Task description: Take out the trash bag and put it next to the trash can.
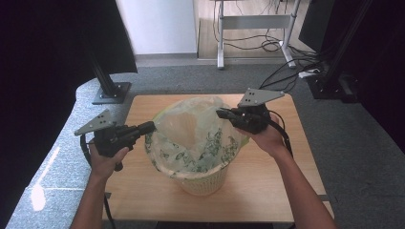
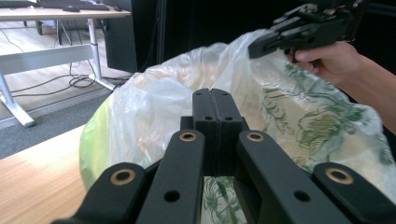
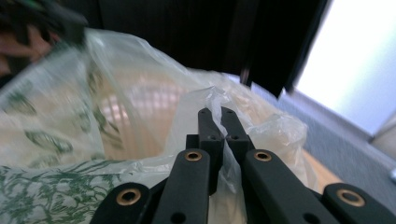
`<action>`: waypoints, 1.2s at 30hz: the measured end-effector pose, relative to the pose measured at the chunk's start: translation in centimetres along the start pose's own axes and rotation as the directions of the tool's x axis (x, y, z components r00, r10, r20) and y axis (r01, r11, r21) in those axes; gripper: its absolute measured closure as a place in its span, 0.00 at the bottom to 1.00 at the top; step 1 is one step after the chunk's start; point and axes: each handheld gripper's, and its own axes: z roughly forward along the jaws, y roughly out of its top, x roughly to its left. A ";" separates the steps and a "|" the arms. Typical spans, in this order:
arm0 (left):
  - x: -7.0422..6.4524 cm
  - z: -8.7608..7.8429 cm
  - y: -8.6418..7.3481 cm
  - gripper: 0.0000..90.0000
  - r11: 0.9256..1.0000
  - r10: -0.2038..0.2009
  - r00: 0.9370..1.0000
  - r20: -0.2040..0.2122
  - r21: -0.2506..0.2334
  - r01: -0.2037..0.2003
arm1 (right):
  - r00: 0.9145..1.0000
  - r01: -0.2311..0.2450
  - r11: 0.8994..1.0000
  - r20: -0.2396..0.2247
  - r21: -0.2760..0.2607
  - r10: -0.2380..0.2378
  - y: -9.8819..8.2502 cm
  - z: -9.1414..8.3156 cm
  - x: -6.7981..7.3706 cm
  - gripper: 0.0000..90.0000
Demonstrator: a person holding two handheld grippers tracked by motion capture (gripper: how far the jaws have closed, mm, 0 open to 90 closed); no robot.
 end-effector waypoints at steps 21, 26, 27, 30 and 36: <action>-0.2 0.2 0.2 1.00 1.000 -0.004 1.000 0.021 -0.021 0.005 | 0.980 -0.153 0.971 -0.157 -0.185 0.125 -1.8 -3.9 -3.4 0.58; -0.2 0.4 0.3 1.00 1.000 -0.002 1.000 0.022 -0.017 0.002 | 0.975 -0.187 0.970 -0.153 -0.156 0.163 -1.6 -2.9 -6.1 0.53; -0.2 0.5 0.3 1.00 1.000 -0.002 1.000 0.023 -0.018 0.002 | 0.972 -0.197 0.969 -0.160 -0.147 0.173 -1.7 -2.5 -6.6 0.53; -0.2 0.5 0.2 1.00 1.000 -0.001 1.000 0.026 -0.019 0.001 | 0.971 -0.199 0.972 -0.162 -0.124 0.178 -2.0 -1.4 -7.6 0.52; 0.2 0.8 0.3 1.00 1.000 0.002 0.999 0.033 -0.017 -0.001 | 0.963 -0.185 0.982 -0.204 -0.038 0.174 -2.7 2.6 -9.7 0.48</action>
